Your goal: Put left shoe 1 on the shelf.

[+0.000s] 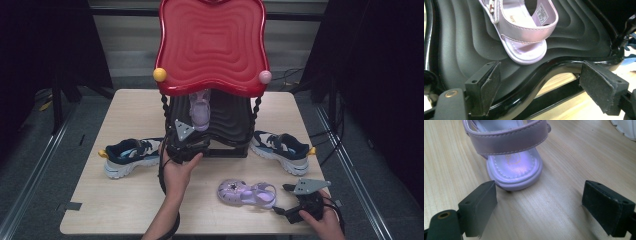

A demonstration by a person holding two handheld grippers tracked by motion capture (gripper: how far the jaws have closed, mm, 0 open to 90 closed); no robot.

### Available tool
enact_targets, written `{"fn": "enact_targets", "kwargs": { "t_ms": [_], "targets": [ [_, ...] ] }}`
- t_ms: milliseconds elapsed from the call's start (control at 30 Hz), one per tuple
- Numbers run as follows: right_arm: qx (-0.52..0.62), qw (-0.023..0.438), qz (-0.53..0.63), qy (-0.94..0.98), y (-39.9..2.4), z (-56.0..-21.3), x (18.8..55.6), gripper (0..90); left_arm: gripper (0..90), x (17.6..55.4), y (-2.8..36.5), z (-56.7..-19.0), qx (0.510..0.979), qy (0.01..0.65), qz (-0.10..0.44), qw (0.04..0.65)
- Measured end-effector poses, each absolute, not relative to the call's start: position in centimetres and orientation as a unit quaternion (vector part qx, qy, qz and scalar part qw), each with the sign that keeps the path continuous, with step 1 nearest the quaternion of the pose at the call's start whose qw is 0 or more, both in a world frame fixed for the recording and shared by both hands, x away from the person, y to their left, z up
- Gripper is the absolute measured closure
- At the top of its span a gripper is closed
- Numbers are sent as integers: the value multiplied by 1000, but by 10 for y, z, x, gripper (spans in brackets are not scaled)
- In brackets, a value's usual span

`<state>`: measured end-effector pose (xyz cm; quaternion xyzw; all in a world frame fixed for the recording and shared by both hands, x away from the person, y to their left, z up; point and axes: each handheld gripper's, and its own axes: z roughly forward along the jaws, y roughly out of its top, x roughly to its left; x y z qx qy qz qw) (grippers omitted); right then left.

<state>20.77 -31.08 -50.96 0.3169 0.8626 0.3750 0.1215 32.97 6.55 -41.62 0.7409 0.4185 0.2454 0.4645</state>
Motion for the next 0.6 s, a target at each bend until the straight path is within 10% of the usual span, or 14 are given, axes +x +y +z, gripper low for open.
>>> {"fn": "enact_targets", "kwargs": {
  "t_ms": [600],
  "targets": [
    [317,122,375,863,-311,-510,208,117,171,314,85,-424,766,387,204,472]
  ]
}}
